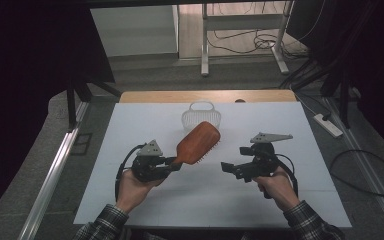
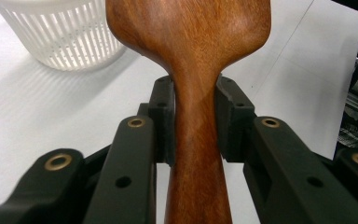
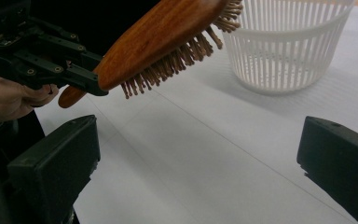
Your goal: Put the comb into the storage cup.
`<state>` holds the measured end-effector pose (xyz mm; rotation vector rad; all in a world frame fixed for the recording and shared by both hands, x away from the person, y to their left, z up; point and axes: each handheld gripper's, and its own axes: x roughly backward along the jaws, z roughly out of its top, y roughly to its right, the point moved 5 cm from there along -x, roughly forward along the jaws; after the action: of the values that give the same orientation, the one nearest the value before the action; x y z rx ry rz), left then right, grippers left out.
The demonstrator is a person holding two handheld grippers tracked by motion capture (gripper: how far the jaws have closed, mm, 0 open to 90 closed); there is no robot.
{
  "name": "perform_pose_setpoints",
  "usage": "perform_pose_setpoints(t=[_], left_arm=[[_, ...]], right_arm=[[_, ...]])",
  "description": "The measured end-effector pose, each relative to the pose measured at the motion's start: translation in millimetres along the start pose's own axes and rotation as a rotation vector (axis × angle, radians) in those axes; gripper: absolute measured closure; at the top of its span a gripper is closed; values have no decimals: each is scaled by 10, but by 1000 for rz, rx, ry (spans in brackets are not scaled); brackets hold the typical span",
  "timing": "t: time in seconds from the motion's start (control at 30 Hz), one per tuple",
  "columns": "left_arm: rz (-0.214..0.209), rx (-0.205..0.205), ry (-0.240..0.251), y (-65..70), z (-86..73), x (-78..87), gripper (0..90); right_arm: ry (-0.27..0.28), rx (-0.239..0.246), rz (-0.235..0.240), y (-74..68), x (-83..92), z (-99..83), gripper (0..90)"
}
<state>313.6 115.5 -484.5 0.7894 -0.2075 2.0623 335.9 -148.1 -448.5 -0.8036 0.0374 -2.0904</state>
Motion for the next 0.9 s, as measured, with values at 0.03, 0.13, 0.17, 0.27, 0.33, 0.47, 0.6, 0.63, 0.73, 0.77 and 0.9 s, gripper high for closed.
perform_pose_setpoints(t=[0.03,0.13,0.17,0.27,0.33,0.47,0.6,0.63,0.73,0.77,0.9], left_arm=[[1,-1,0,5,4,-6,709],[9,-9,2,25,19,-15,709],[9,-9,4,31,24,-17,709],[7,-11,14,58,43,-28,709],[3,-12,17,68,52,-33,709],[0,-11,24,83,66,-45,709],[-7,-7,32,97,85,-59,709],[-9,-6,34,101,91,-62,709],[-12,-8,38,116,109,-77,709],[-13,-9,38,120,115,-83,709],[-15,-10,41,137,138,-107,709]], right_arm=[[-5,-1,-1,-6,-15,9,0],[-28,-6,-4,-46,-73,52,0],[-28,-6,-4,-46,-73,52,0],[-39,-17,16,-72,-124,90,0],[-40,-27,26,-76,-152,110,0],[-30,-56,39,-70,-201,150,0],[-26,-75,47,-67,-235,187,0],[-24,-76,48,-66,-243,197,0],[-25,-81,57,-70,-272,223,0],[-22,-83,59,-70,-283,232,0],[-23,-87,68,-74,-321,270,0]])
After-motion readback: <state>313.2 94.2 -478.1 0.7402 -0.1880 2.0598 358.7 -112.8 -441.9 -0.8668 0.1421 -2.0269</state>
